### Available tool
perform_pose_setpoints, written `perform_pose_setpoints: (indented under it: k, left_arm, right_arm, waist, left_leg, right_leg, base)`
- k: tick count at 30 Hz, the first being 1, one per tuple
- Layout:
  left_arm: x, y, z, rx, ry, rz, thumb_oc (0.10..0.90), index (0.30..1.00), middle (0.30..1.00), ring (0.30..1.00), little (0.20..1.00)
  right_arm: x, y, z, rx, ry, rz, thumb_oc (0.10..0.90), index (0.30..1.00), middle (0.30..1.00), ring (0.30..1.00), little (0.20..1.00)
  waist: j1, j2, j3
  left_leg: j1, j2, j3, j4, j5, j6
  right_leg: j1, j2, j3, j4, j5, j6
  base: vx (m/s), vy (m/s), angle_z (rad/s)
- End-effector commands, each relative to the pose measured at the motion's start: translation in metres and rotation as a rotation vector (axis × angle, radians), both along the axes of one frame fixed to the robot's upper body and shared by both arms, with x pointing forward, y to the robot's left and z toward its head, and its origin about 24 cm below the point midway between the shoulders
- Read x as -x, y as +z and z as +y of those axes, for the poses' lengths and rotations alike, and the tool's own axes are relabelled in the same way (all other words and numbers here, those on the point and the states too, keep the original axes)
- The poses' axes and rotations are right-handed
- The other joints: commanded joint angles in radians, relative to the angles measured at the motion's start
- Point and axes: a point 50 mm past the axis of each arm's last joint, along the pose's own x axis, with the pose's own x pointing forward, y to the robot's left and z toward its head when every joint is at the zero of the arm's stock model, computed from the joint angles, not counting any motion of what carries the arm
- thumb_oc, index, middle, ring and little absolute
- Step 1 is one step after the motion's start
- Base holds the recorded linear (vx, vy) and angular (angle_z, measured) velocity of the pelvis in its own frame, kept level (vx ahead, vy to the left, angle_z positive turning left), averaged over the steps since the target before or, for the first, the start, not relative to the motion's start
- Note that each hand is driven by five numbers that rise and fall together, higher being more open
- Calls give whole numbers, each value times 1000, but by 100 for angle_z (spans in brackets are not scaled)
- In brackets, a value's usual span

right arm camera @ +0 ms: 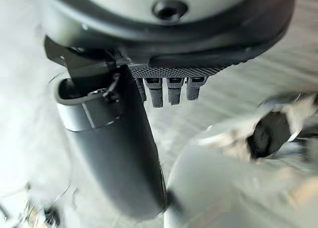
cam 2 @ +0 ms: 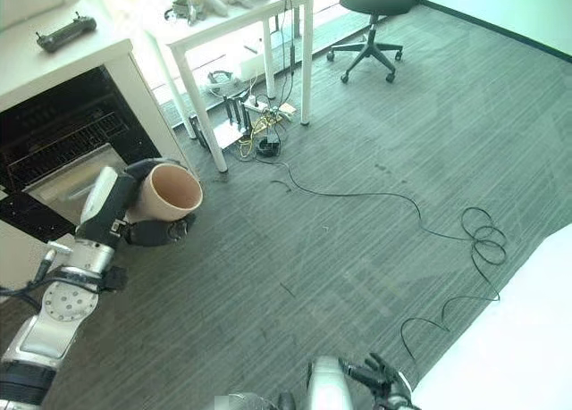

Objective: Place the dishes in the dishwasher.

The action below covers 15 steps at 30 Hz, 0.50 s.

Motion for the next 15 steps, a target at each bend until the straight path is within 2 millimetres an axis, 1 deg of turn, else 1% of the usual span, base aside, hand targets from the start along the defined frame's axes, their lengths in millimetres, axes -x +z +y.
perform_pose_setpoints:
  k: [1, 2, 3, 5, 7, 9, 10, 11, 12, 13, 14, 15]
  left_arm:
    - [7, 68, 8, -17, 71, -361, 400, 300, 300, 300, 300]
    - [4, 71, 14, -28, 121, -381, 400, 300, 300, 300, 300]
    - [3, 72, 20, -28, 144, -389, 400, 300, 300, 300, 300]
    - [4, 69, 30, -27, 187, -398, 400, 300, 300, 300, 300]
    - [7, 68, 36, -7, 211, -401, 400, 300, 300, 300, 300]
    - [10, 63, 38, 7, 226, -397, 400, 300, 300, 300, 300]
    - [14, 63, 35, 22, 221, -400, 400, 300, 300, 300, 300]
    - [14, 63, 35, 24, 220, -400, 400, 300, 300, 300, 300]
    - [14, 69, 31, 35, 189, -405, 400, 300, 300, 300, 300]
    - [13, 71, 29, 39, 179, -406, 400, 300, 300, 300, 300]
    - [12, 75, 24, 47, 153, -409, 400, 300, 300, 300, 300]
    - [11, 77, 20, 55, 133, -412, 400, 300, 300, 300, 300]
  right_arm:
    - [39, -11, -8, -12, -55, 117, 800, 900, 900, 900, 900]
    - [41, -10, -12, -14, -65, 118, 800, 900, 900, 900, 900]
    - [42, -10, -13, -13, -66, 122, 800, 900, 900, 900, 900]
    - [42, -10, -14, -13, -71, 136, 800, 900, 900, 900, 900]
    - [43, -11, -14, -17, -95, 144, 800, 900, 900, 900, 900]
    - [41, -11, -14, -1, -72, 148, 800, 900, 900, 900, 900]
    - [38, -8, -19, 31, -65, 140, 800, 900, 900, 900, 900]
    - [38, -7, -20, 34, -66, 139, 800, 900, 900, 900, 900]
    - [39, -6, -25, 42, -94, 132, 800, 900, 900, 900, 900]
    - [40, -5, -27, 44, -106, 129, 800, 900, 900, 900, 900]
    - [43, -4, -31, 47, -136, 121, 800, 900, 900, 900, 900]
    - [44, -3, -34, 47, -155, 114, 800, 900, 900, 900, 900]
  waist:
    - [12, 8, -15]
    - [-5, 13, -12]
    - [-11, 17, -8]
    - [-8, 17, -16]
    - [-4, 9, -33]
    - [2, 1, -46]
    - [17, -27, -48]
    - [19, -29, -45]
    - [21, -42, -33]
    - [20, -43, -32]
    - [20, -49, -27]
    - [16, -52, -25]
  left_leg:
    - [-175, 27, -85, 76, -23, -75]
    - [-154, 28, -110, 76, -49, -76]
    - [-139, 34, -119, 76, -61, -76]
    - [-124, 45, -125, 76, -66, -85]
    - [-102, 56, -119, 76, -72, -97]
    - [-66, 67, -99, 76, -77, -108]
    - [-21, 71, -24, 87, 4, -137]
    - [-26, 71, -15, 102, 13, -141]
    - [-115, 82, 62, 242, 46, -159]
    - [-152, 93, 84, 276, 46, -163]
    - [-200, 124, 142, 292, 54, -169]
    - [-214, 153, 177, 274, 63, -176]
  right_leg:
    - [229, 26, -28, -458, 106, 58]
    - [202, 26, 3, -576, 154, 74]
    - [182, 24, 14, -596, 183, 85]
    - [196, 35, 18, -607, 167, 68]
    - [223, 33, 15, -607, 134, 59]
    - [251, 31, 17, -607, 100, 43]
    - [303, 6, 20, -607, 60, 29]
    - [309, 3, 20, -607, 57, 28]
    - [345, -13, 3, -607, 41, 14]
    - [350, -16, -8, -607, 36, 10]
    - [369, -31, -37, -607, 23, 2]
    - [377, -42, -59, -607, 11, -3]
  base:
    - [324, -176, 90]
    - [334, -195, 78]
    - [339, -183, 81]
    - [306, -166, 76]
    - [358, -189, 28]
    - [423, -179, 12]
    - [395, -163, 14]
    - [314, -174, 36]
    - [54, -82, 40]
    - [47, -88, 60]
    - [19, -30, 79]
    - [87, 9, 90]
